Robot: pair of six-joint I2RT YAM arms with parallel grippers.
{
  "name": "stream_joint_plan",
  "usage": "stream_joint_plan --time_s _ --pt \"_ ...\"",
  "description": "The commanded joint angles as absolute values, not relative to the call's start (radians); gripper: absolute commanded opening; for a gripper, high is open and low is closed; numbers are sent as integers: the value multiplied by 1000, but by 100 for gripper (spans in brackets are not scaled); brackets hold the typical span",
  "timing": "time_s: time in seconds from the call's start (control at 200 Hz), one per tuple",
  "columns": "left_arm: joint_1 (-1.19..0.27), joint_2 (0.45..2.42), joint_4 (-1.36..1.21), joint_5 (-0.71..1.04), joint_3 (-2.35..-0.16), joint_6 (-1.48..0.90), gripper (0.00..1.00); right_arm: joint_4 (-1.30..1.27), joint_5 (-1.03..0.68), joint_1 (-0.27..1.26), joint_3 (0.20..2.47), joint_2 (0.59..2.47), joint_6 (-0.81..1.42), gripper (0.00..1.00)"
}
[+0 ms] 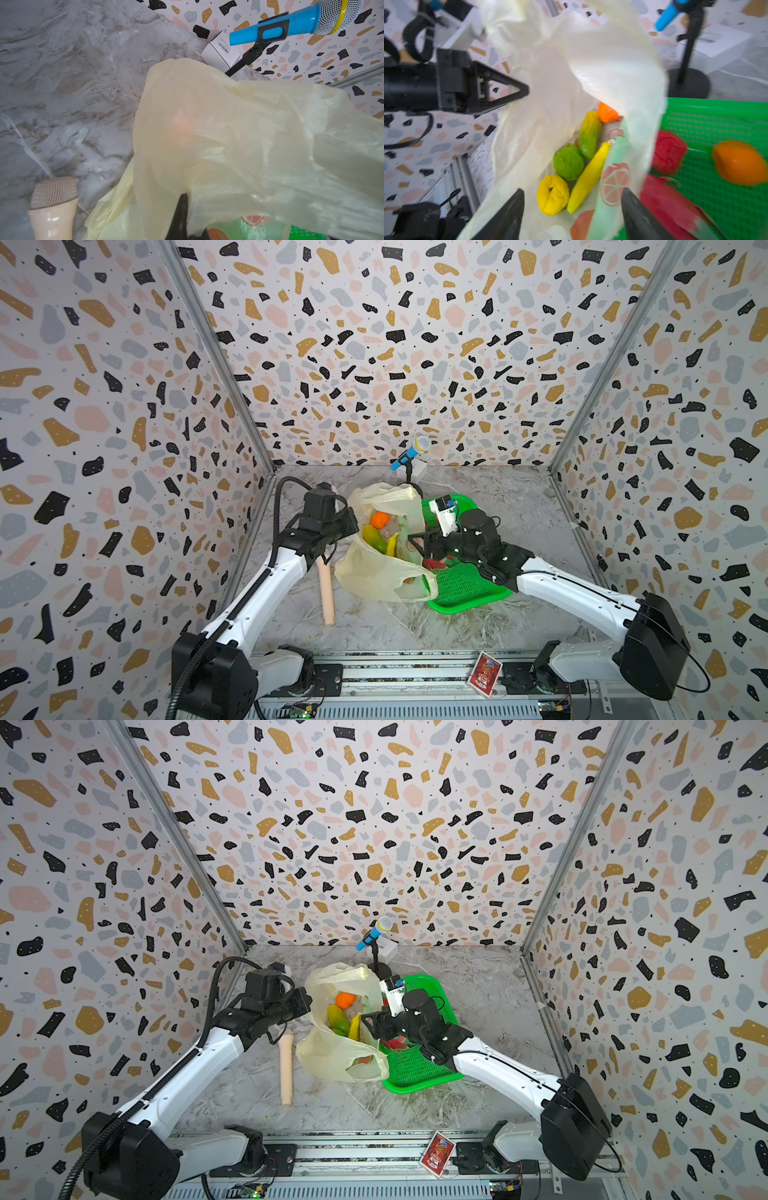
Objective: Place the fruits into the plastic bag
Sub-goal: 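Return the right gripper to the basket and grasp the stemmed orange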
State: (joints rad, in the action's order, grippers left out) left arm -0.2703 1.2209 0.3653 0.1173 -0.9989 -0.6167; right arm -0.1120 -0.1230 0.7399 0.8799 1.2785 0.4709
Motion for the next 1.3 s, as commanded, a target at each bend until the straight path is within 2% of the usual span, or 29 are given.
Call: stream_joint_plan --time_s 0.0,0.125,0.31,0.451,0.676,0.951,1.291 --pt "-267 1223 345 106 -1000 -618 0 -100 45 651 824 1216 625 73" --pt "-267 1227 344 106 -997 -619 0 -88 -29 496 804 1254 726 72" --pt "-268 1229 348 109 -999 -620 0 -25 -228 387 954 1484 657 72" --pt "-268 1235 351 106 -997 -614 0 76 -297 373 1097 1668 593 72" --pt "-267 1258 344 130 -1000 -612 0 28 -339 363 1171 1829 624 72" --pt "-268 1244 318 150 -993 -624 0 -23 -348 361 1211 1920 633 71" --pt "-268 1248 290 154 -992 -641 0 -67 -363 360 1252 1993 640 64"
